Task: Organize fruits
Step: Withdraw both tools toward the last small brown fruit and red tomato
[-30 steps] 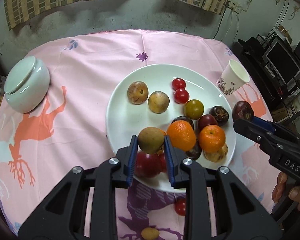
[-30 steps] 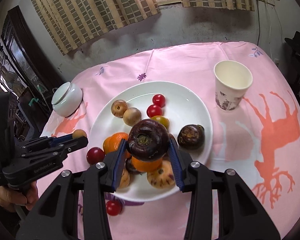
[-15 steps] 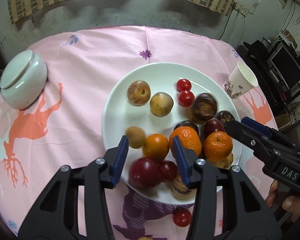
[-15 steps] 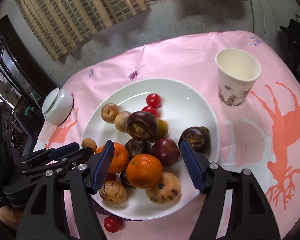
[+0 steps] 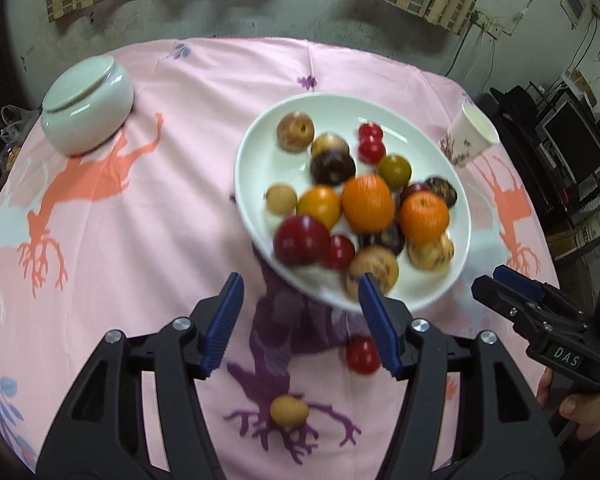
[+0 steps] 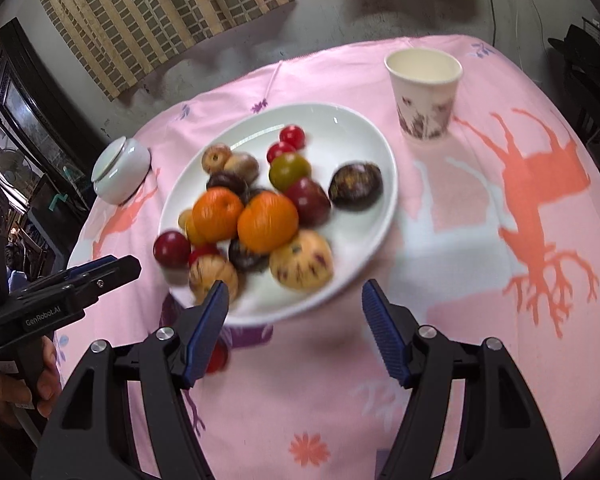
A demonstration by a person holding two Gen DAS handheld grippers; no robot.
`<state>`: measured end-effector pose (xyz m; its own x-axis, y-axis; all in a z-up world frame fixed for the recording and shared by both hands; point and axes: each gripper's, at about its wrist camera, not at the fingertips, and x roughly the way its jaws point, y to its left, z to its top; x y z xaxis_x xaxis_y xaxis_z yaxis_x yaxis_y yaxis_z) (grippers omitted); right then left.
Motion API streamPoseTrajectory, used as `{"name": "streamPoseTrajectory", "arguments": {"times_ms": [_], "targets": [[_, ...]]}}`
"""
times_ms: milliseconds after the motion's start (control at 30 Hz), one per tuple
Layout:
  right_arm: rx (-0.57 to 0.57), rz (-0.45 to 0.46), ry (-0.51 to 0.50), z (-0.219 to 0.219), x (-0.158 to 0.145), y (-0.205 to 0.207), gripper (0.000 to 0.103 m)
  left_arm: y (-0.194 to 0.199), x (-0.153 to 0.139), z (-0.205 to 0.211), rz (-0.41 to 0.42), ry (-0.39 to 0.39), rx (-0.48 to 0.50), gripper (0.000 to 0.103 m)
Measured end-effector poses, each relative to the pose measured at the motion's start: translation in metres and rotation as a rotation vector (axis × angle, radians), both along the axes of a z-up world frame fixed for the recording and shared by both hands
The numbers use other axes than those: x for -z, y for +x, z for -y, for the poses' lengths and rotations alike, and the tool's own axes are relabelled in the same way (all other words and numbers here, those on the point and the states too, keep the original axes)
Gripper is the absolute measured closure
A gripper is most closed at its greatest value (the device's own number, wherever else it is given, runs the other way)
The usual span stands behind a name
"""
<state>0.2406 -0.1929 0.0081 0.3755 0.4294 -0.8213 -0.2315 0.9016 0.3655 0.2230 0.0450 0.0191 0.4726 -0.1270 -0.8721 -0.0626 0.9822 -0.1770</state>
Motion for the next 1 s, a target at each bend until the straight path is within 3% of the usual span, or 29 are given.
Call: {"name": "streamPoseTrajectory", "arguments": {"times_ms": [567,1000], "targets": [[-0.017,-0.116,-0.039,0.022,0.020,-0.084,0.033,-0.078,0.011,0.014,-0.068,0.073,-0.003,0.036],[-0.048,-0.159,-0.034,0.013,0.028,-0.094,0.033,-0.092,0.036,0.015,-0.134,0.070,-0.012,0.034]]}}
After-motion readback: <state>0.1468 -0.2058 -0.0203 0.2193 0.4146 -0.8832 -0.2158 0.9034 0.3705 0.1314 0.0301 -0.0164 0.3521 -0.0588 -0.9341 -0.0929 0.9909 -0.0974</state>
